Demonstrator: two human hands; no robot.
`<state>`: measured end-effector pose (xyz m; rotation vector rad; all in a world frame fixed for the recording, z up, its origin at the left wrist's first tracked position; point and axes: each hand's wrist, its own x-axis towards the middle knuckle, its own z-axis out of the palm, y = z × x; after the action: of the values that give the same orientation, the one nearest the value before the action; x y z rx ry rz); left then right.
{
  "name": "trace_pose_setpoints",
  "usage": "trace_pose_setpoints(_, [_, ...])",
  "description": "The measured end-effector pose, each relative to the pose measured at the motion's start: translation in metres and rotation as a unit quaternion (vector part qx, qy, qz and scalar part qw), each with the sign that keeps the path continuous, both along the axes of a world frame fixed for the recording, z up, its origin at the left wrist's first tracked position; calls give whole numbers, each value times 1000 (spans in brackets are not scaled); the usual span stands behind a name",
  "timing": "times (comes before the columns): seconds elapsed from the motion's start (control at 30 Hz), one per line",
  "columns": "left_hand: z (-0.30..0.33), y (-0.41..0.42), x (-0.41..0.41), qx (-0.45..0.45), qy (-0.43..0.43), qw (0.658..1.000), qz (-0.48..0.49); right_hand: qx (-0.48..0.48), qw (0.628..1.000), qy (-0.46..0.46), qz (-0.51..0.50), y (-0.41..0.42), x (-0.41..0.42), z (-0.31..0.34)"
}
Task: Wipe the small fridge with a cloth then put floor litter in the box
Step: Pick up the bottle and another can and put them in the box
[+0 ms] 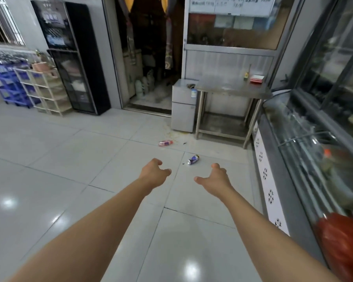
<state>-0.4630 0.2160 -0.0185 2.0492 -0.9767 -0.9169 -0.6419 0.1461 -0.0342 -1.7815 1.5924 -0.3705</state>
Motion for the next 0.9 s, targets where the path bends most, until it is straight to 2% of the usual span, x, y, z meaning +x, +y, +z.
trace_pose_setpoints(0.33, [1,-181,113,13,-11,999,27,9,1000,17,17,-192,109,-2])
trace_pose_setpoints(0.6, [-23,-356,199,6,10,1000,-19,19,999,35,-9,-351,197,-26])
trace_pose_setpoints(0.9, [-29,-552,286,46,-4,996,-76,37,996,24,-74,-516,266,-29])
